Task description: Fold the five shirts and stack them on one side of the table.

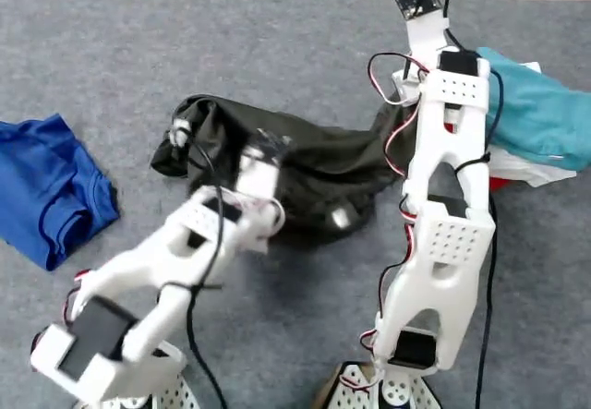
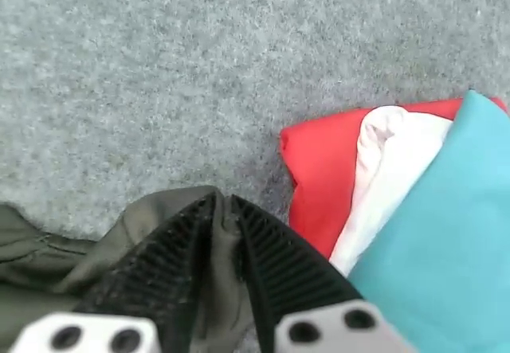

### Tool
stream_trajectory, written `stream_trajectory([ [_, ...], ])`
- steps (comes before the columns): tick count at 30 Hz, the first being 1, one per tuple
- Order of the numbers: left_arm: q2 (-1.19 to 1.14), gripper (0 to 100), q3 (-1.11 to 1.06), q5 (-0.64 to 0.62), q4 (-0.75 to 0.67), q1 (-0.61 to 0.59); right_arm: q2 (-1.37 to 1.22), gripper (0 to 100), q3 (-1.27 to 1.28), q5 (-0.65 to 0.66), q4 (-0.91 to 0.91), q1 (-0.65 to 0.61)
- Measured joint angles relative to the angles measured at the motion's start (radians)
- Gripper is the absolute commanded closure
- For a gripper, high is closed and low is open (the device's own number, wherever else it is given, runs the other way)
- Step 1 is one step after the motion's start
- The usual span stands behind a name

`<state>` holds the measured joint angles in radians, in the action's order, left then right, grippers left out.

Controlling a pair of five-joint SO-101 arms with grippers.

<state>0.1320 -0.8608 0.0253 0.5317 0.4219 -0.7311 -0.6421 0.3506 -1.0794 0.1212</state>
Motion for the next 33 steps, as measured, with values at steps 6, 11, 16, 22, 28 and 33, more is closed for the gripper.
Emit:
stream_trajectory([
  [6,-0.061,98,0.095,-0.003,0.0,-0.189,0.0,99.4,0.0,0.0,0.0,0.0],
  [11,-0.064,98,0.147,-0.003,0.0,-0.302,0.0,99.4,0.0,0.0,0.0,0.0],
  [16,-0.072,98,0.204,-0.003,0.0,-0.396,0.0,99.4,0.0,0.0,0.0,-0.002],
  [22,-0.074,98,0.276,-0.006,0.0,-0.48,0.0,99.4,0.0,0.034,-0.017,-0.002],
  [28,-0.075,82,0.374,-0.031,0.161,-0.489,0.0,99.4,0.0,0.043,-0.028,-0.012],
  [33,-0.075,79,0.535,-0.15,0.443,-0.477,0.0,99.4,0.0,0.043,-0.028,-0.015],
])
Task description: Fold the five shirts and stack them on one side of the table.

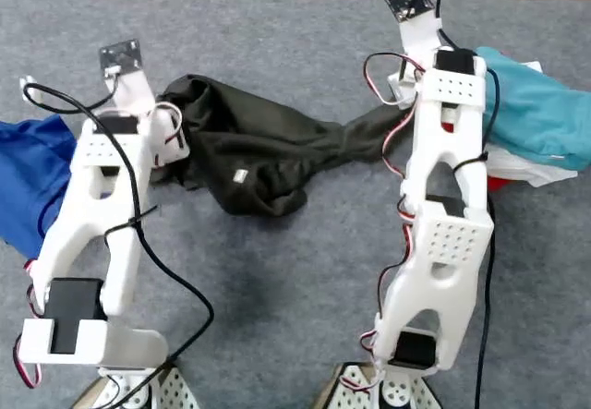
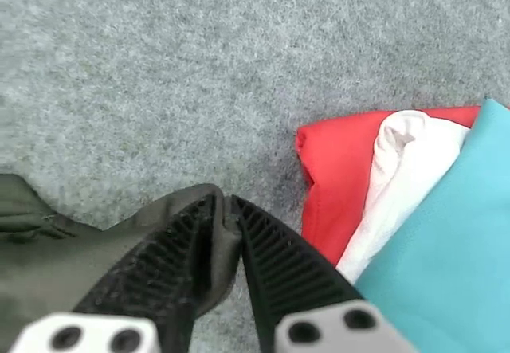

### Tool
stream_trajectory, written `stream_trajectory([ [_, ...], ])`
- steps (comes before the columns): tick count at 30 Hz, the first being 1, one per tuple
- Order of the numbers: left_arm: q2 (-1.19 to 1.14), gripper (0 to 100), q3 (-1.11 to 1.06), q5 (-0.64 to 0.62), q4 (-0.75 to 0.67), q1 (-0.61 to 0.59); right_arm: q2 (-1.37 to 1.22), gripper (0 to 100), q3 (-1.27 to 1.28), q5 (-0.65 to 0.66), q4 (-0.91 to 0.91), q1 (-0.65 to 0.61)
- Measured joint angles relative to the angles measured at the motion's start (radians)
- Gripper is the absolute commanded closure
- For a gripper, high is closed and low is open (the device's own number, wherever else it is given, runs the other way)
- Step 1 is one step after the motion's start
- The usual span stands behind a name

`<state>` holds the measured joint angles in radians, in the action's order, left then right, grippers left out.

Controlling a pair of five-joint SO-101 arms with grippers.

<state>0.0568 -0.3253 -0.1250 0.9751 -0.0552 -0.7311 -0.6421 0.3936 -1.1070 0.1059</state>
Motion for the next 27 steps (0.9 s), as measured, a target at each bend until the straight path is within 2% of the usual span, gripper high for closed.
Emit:
stream_trajectory([
  [6,0.0,79,0.129,-0.015,0.327,0.15,0.0,99.4,0.0,0.0,0.0,0.0],
  [9,0.0,79,0.129,-0.015,0.414,0.221,0.0,99.4,0.0,0.0,0.0,0.0],
  [12,0.002,79,0.071,-0.015,0.433,0.282,0.0,99.4,0.0,0.0,0.0,0.0],
  [17,0.104,79,-0.114,-0.017,0.359,0.319,0.0,99.4,0.0,0.0,0.0,0.0],
  [20,0.187,79,-0.232,-0.029,0.265,0.328,0.0,99.4,0.0,0.0,0.0,0.0],
  [27,0.242,79,-0.466,-0.189,-0.098,0.313,-0.021,99.4,0.0,0.0,0.0,0.0],
])
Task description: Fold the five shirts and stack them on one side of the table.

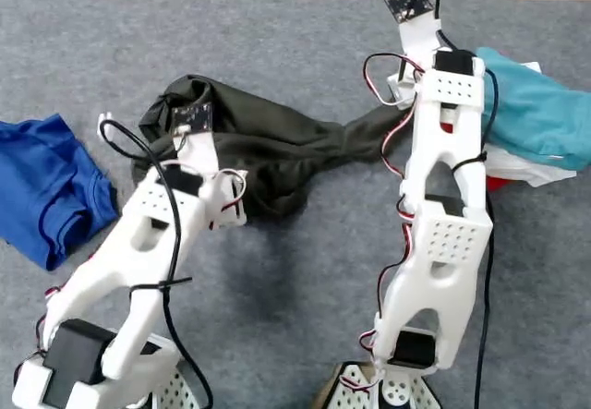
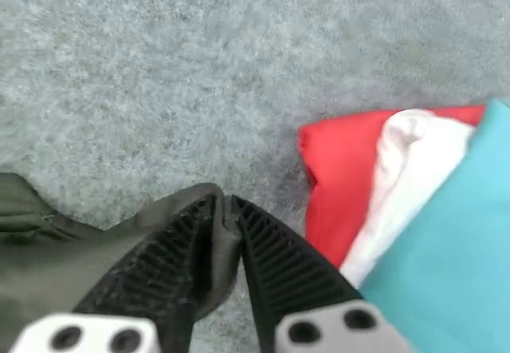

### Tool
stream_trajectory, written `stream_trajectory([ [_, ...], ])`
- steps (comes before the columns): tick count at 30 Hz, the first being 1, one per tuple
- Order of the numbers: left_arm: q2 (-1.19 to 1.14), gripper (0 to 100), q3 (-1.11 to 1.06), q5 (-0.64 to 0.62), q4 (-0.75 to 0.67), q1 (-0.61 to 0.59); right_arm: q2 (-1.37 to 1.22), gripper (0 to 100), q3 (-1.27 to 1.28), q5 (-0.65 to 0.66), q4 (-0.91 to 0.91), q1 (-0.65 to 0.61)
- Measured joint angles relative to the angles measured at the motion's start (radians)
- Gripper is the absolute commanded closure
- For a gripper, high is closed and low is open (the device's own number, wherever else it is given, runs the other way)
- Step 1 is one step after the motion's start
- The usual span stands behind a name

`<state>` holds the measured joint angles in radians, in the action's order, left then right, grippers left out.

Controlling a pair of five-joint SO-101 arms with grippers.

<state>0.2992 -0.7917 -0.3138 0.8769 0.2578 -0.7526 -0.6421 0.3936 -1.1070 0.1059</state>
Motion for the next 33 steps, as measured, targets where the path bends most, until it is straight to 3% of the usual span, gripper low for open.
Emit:
stream_trajectory([
  [6,0.0,83,-0.141,-0.02,-0.224,0.0,-0.011,99.4,0.0,0.0,0.0,-0.014],
  [18,0.0,85,-0.155,0.02,-0.359,0.002,-0.014,99.4,0.0,0.0,0.0,-0.032],
  [24,-0.043,87,-0.153,0.02,-0.361,0.002,-0.014,99.4,0.0,0.0,0.0,-0.032],
  [27,-0.094,82,-0.114,0.02,-0.347,0.002,-0.014,99.4,0.0,0.0,0.0,-0.032],
  [33,-0.117,79,0.074,0.049,-0.086,0.0,-0.014,99.4,0.0,0.0,0.0,-0.032],
])
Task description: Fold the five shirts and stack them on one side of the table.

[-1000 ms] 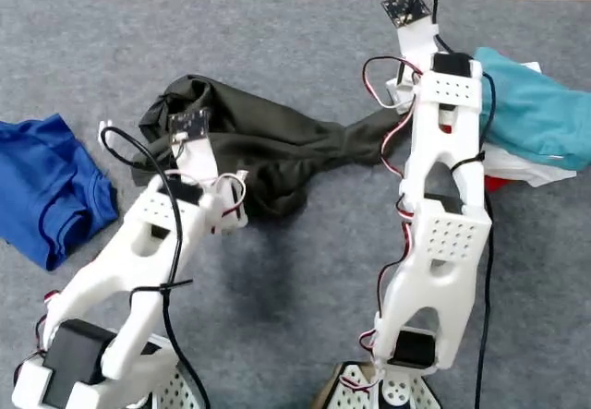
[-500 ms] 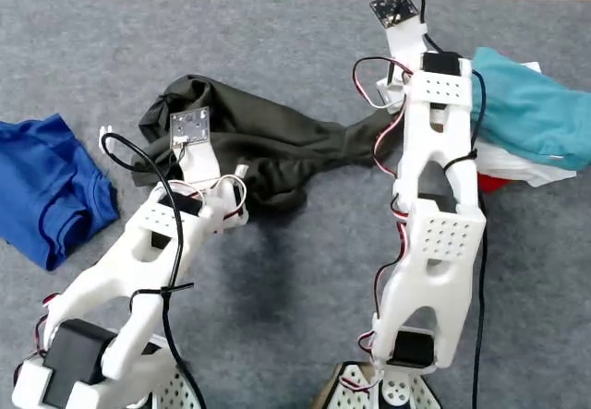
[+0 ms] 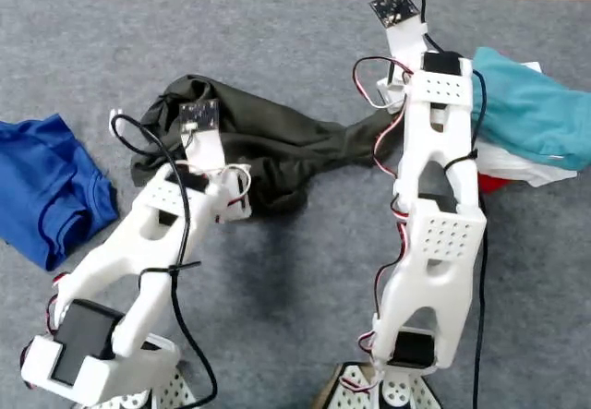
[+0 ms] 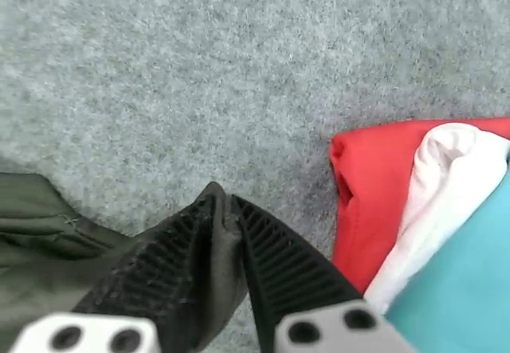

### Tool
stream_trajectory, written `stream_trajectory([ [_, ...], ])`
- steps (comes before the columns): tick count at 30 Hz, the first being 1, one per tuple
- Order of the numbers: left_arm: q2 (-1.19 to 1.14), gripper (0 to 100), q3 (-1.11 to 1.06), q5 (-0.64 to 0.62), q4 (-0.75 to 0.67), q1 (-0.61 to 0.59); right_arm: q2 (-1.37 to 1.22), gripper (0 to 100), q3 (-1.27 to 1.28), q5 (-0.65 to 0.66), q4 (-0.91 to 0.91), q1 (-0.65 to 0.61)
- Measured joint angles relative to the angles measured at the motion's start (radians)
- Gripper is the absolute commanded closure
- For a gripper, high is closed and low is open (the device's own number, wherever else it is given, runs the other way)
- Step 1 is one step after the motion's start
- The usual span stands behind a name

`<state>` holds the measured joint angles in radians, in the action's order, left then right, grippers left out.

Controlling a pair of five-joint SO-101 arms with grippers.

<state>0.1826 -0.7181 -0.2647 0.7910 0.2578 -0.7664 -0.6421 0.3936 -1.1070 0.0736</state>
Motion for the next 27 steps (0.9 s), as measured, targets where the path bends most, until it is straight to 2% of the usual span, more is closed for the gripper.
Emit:
stream_trajectory([
  [4,0.0,79,0.077,0.014,0.087,-0.031,0.0,99.4,0.0,0.0,0.0,0.0],
  [13,0.002,79,0.092,0.147,0.23,-0.038,0.0,99.4,0.0,0.0,0.0,0.0],
  [18,0.146,79,0.055,0.216,0.252,-0.048,0.0,99.4,0.0,0.0,0.0,0.0],
  [22,0.325,79,-0.084,0.282,0.23,-0.048,0.0,99.4,0.0,0.0,0.0,0.0],
  [27,0.422,79,-0.273,0.293,0.052,-0.048,0.0,99.4,0.0,0.0,0.0,0.0],
])
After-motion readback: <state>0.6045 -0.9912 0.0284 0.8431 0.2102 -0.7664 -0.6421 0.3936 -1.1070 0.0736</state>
